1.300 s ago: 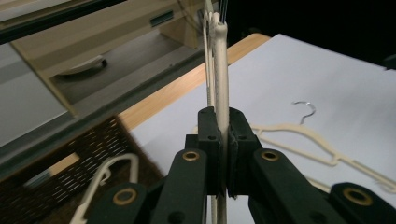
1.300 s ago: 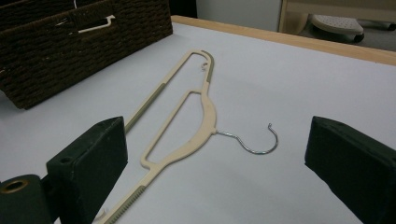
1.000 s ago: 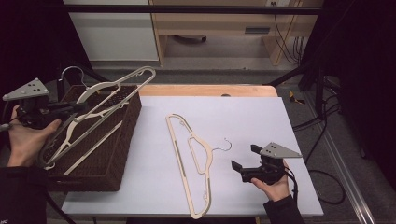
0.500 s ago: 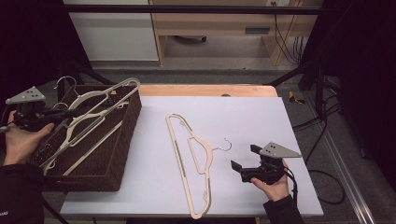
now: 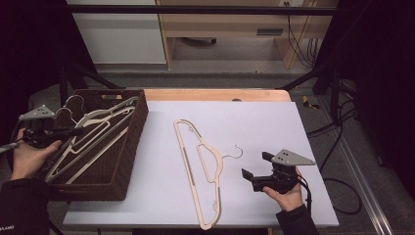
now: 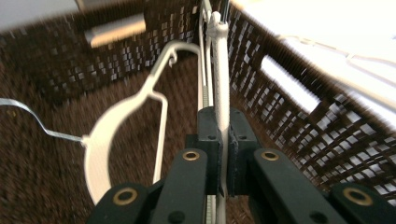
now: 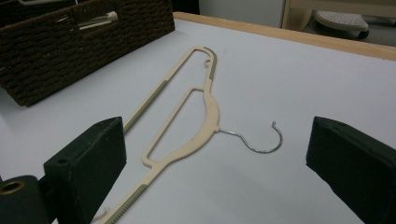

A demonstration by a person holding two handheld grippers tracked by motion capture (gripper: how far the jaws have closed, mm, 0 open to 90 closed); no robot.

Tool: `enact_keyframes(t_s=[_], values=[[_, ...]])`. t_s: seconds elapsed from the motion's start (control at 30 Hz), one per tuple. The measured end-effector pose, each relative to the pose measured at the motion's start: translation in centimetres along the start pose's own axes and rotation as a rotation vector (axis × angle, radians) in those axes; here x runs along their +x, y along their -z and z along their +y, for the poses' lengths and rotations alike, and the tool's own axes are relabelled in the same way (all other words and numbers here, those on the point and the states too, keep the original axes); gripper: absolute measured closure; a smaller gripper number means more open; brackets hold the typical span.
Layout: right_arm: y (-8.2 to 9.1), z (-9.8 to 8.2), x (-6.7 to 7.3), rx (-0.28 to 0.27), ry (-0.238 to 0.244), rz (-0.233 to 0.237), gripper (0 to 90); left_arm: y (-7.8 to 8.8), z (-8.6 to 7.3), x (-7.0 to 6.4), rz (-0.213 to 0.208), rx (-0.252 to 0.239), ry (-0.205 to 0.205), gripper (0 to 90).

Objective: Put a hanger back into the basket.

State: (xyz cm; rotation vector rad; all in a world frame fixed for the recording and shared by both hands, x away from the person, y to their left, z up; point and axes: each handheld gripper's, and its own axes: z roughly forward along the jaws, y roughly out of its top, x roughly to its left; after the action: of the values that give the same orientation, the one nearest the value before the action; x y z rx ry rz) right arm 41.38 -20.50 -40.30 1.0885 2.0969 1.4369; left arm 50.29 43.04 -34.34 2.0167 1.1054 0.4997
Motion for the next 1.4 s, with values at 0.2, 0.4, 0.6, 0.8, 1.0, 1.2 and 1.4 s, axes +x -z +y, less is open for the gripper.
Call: enact_keyframes(t_s=[0.2, 0.4, 0.6, 0.8, 1.0, 1.2, 1.4], values=[[0.0, 0.0, 0.0, 0.002, 0.0, 0.0, 5.3, -2.0, -1.4, 0.0, -0.007, 0.048, 0.04, 86.2], [-0.2, 0.1, 0.1, 0.003, 0.003, 0.001, 5.3, -2.0, -1.9, 0.2, 0.049, 0.083, 0.093, 83.6], [-0.2, 0.1, 0.1, 0.006, 0.006, 0.004, 5.3, -0.1, -1.5, -0.3, 0.128, 0.031, 0.135, 73.3], [-0.3, 0.2, 0.0, 0.003, 0.001, 0.001, 5.4, 2.9, -1.0, -1.9, 0.176, -0.088, 0.131, 59.8], [-0.4, 0.2, 0.2, 0.0, -0.002, 0.0, 5.4, 5.1, 0.1, -5.0, 0.14, -0.256, 0.109, 47.9], [-0.3, 0.3, 0.2, -0.007, -0.014, -0.007, 5.4, 4.7, 0.8, -8.2, 0.069, -0.34, 0.065, 34.9], [-0.5, 0.2, 0.4, 0.008, -0.008, -0.003, 5.5, 2.7, 1.1, -12.4, -0.009, -0.388, 0.012, 18.3]])
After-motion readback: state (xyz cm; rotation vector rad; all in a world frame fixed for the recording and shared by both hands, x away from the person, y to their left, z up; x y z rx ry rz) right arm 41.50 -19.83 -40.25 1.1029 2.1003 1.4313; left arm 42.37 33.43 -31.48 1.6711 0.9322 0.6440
